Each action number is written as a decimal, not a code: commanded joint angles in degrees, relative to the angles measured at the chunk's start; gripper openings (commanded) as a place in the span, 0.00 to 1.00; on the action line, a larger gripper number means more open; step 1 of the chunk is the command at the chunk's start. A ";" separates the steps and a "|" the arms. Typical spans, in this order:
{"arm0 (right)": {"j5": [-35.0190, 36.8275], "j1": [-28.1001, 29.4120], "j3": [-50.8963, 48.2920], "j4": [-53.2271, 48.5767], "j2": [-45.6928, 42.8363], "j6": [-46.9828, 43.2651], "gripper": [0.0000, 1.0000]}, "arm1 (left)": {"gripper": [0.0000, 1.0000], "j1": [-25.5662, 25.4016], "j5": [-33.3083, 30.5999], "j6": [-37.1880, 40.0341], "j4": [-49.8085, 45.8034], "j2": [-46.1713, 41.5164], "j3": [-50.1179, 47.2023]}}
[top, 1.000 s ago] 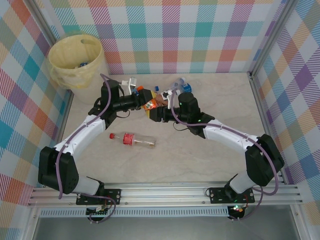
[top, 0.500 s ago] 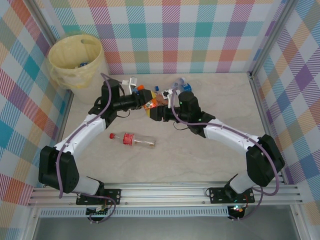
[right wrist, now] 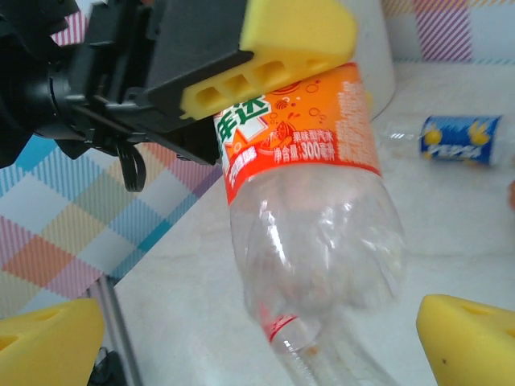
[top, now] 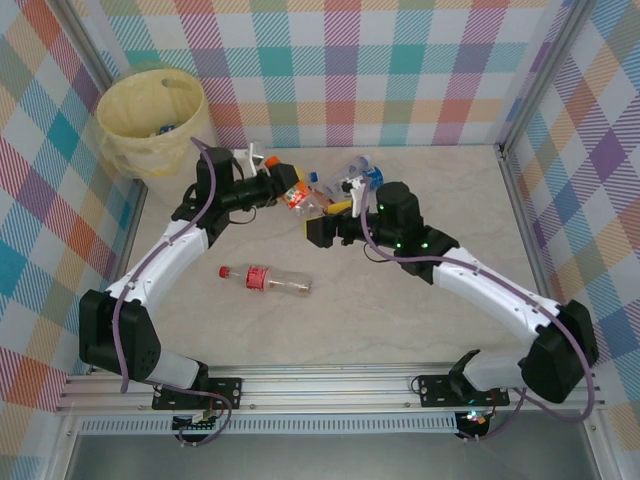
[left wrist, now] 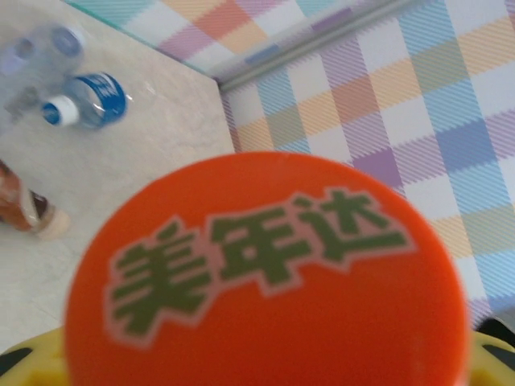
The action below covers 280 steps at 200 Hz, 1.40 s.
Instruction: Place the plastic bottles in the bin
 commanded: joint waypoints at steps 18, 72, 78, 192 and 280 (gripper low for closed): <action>17.22 0.18 -3.68 -3.10 -6.19 -2.31 1.00 | 0.43 3.84 -16.83 4.48 -12.70 -1.16 9.01; 33.47 0.12 -6.93 -8.63 -10.30 2.62 1.00 | 0.43 6.19 -40.74 9.60 -13.75 1.12 17.76; 33.89 0.04 -7.13 -9.19 -10.63 2.85 1.00 | 0.43 6.44 -43.12 10.57 -13.23 1.74 18.85; 35.48 0.03 -9.52 -12.06 -14.51 4.41 1.00 | 0.41 9.98 -65.94 32.03 1.80 14.09 35.53; 36.50 -0.06 -10.04 -12.40 -12.46 4.50 1.00 | 0.41 16.60 -68.96 40.45 -1.41 28.68 53.23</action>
